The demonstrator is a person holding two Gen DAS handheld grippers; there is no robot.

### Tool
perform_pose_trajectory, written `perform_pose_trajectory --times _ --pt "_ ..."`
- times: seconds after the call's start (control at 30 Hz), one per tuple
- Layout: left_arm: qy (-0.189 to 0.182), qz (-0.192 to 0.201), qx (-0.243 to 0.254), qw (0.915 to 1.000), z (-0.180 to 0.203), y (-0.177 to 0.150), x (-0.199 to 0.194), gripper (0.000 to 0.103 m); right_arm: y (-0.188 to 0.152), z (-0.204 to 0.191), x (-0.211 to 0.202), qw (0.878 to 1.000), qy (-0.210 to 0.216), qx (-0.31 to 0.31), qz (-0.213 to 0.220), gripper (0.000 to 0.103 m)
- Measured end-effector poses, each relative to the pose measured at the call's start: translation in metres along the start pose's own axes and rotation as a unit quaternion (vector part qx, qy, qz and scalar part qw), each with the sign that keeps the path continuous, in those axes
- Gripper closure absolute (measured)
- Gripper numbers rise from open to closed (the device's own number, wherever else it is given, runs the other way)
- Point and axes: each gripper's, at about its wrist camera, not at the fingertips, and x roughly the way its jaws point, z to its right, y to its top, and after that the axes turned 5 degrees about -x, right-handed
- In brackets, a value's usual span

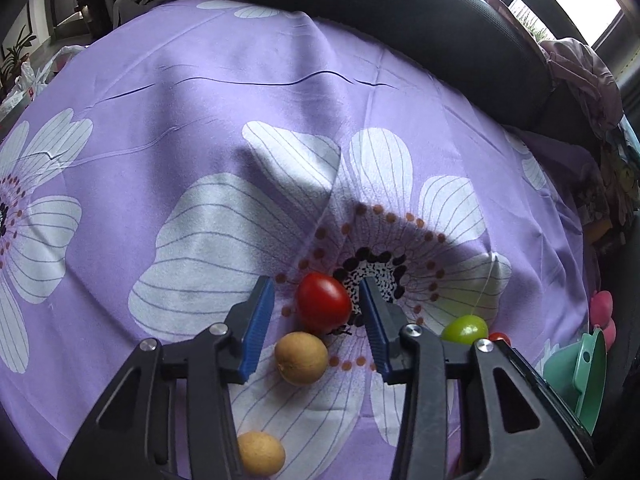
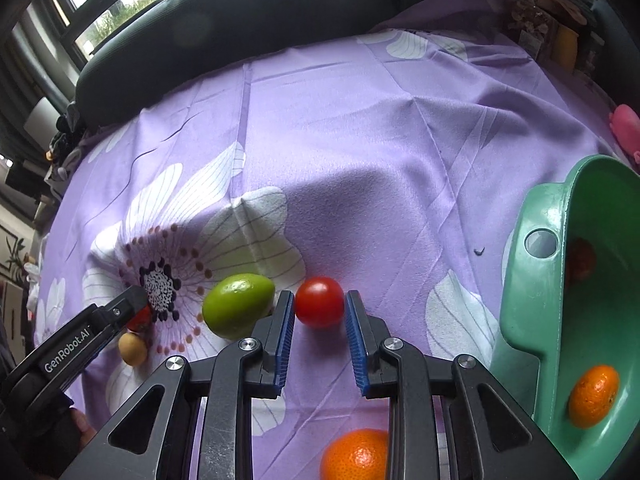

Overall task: Organize fruits
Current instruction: 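Return the right gripper to the fruit and close on another red tomato, then lift the red tomato with the right gripper and carry it to the basin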

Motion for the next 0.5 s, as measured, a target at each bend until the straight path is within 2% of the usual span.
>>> perform_pose_trajectory --times 0.1,0.27,0.4,0.5 --pt "0.004 0.005 0.003 1.0000 0.001 0.000 0.001 0.063 0.001 0.000 0.003 1.000 0.003 0.003 -0.003 0.075" --pt "0.020 0.014 0.016 0.9996 0.006 -0.002 0.003 0.076 0.002 -0.003 0.010 1.000 -0.001 0.002 -0.012 0.075" --pt "0.021 0.019 0.017 0.9995 0.006 0.000 0.005 0.076 0.003 -0.004 0.012 1.000 -0.006 -0.004 -0.010 0.075" --pt "0.015 0.020 0.016 0.9996 0.004 -0.001 0.004 0.076 0.002 -0.004 0.011 1.000 0.014 -0.002 -0.011 0.075"
